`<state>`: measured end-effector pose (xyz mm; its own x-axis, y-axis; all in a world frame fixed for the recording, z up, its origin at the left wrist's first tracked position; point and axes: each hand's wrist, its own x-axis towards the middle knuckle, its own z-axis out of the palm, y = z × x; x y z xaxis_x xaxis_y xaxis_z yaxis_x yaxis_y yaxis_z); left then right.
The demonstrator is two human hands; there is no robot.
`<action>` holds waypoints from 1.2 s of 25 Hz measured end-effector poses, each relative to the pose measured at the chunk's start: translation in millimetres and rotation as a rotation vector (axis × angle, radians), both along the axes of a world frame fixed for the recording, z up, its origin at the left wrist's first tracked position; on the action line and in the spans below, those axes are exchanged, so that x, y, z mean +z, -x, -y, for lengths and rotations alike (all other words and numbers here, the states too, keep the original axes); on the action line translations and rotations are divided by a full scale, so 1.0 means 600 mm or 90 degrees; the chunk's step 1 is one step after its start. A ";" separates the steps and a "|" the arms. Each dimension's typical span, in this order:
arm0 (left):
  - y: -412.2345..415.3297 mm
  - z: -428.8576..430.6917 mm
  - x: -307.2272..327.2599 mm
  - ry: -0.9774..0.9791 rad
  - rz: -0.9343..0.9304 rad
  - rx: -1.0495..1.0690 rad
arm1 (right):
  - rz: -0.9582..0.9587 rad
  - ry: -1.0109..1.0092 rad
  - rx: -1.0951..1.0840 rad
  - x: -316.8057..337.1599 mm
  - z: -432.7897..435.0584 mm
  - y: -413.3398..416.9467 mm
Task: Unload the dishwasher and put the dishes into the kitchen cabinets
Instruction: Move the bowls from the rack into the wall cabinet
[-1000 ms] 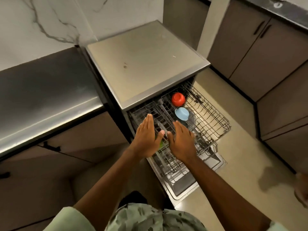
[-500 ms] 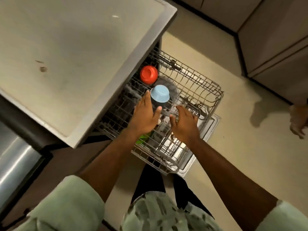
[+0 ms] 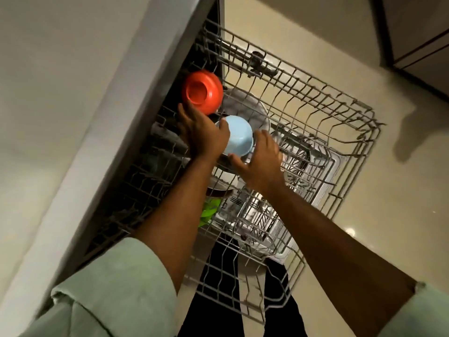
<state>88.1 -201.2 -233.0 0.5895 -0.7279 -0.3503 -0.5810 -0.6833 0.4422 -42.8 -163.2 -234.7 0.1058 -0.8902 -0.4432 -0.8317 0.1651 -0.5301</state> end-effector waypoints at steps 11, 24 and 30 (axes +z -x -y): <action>-0.058 0.089 -0.089 -0.010 0.005 -0.013 | 0.041 0.041 -0.046 -0.089 0.037 -0.040; -0.032 -0.013 0.004 0.167 -0.100 0.053 | 0.026 0.096 -0.073 0.032 -0.035 -0.006; -0.017 -0.149 0.107 0.140 -0.141 0.049 | 0.031 0.117 -0.072 0.144 -0.114 0.038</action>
<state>98.0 -111.8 -168.6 0.5730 -0.7561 -0.3163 -0.4038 -0.5963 0.6938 -65.7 -94.7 -148.0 0.0173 -0.9629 -0.2693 -0.7864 0.1532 -0.5985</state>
